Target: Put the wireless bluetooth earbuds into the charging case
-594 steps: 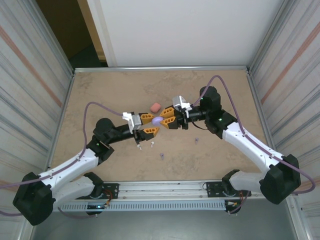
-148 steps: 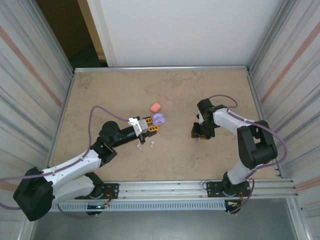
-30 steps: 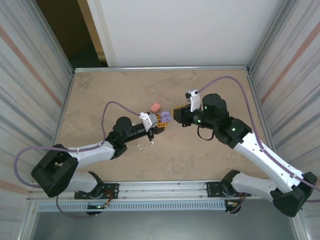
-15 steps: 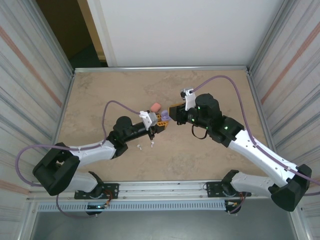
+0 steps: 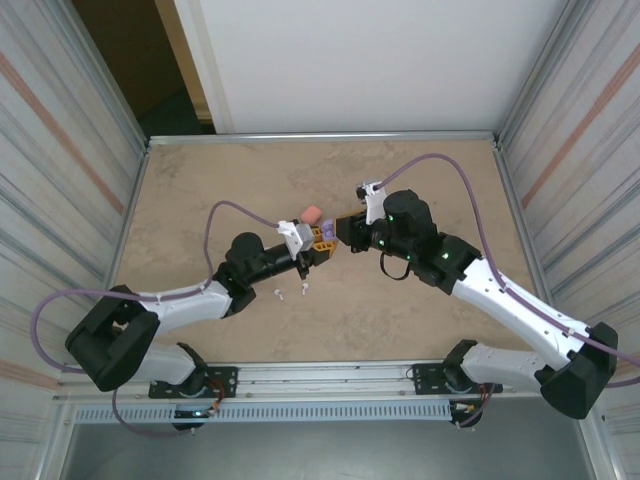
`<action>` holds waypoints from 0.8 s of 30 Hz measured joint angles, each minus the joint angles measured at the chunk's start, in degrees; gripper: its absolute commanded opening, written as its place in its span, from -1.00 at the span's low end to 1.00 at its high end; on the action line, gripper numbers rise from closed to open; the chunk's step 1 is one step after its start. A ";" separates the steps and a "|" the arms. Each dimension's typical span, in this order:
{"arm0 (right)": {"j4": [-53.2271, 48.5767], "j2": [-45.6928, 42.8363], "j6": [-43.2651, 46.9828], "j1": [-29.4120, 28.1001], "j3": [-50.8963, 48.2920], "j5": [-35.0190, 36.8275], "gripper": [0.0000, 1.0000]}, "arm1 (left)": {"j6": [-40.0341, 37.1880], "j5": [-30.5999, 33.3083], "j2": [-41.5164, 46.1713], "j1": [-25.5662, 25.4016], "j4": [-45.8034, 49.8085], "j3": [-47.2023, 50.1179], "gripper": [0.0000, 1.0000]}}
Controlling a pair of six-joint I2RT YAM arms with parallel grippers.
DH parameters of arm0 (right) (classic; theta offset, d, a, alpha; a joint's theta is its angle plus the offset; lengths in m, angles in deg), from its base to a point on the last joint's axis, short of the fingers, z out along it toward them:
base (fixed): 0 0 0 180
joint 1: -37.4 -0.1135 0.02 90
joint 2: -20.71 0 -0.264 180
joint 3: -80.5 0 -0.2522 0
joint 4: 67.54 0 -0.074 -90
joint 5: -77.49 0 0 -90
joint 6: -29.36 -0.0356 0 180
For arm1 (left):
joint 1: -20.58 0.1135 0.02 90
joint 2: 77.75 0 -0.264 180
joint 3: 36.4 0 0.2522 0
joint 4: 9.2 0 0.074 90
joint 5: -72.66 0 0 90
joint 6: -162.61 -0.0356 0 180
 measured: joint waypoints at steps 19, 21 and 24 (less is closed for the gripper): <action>0.44 0.76 0.04 -0.70 -0.57 0.42 -0.42 | 0.76 0.46 0.00 0.00 -0.37 0.00 -1.00; 0.26 0.76 0.24 -0.76 -0.57 0.39 -0.35 | 0.76 0.48 0.00 0.00 -0.35 0.00 -1.00; -0.61 0.76 0.44 -0.74 -0.57 0.44 -0.23 | 0.76 0.50 0.00 0.00 -0.33 0.00 -1.00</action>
